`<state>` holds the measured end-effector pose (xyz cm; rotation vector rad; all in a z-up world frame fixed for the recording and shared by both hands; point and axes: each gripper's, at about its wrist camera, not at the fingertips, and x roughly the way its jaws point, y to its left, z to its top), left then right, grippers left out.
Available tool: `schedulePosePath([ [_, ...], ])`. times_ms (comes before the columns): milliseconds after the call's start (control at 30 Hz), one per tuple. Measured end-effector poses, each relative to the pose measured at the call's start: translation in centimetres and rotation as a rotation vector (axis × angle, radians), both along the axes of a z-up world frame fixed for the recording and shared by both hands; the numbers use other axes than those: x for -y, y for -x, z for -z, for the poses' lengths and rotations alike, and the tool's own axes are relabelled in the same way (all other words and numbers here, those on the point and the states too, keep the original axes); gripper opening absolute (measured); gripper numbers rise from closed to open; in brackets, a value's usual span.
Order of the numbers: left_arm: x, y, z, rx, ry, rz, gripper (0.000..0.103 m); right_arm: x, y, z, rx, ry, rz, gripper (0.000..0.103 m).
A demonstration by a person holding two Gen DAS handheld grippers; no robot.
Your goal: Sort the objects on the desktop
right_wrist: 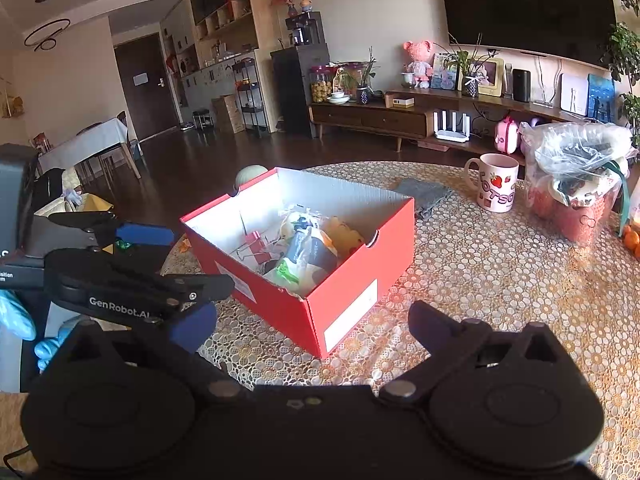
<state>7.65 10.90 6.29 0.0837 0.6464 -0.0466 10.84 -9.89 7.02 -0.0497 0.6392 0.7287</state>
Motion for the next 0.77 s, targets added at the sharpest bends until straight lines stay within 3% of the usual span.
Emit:
schedulePosePath([
  [367,0.6,0.6,0.0,0.016,-0.03,-0.008,0.103,1.1,0.1,0.1,0.006,-0.018,0.029,0.102],
  [767,1.0,0.8,0.1,-0.001,0.001,0.008,0.103,2.1,0.0,0.7,-0.014,-0.027,0.058,0.102],
])
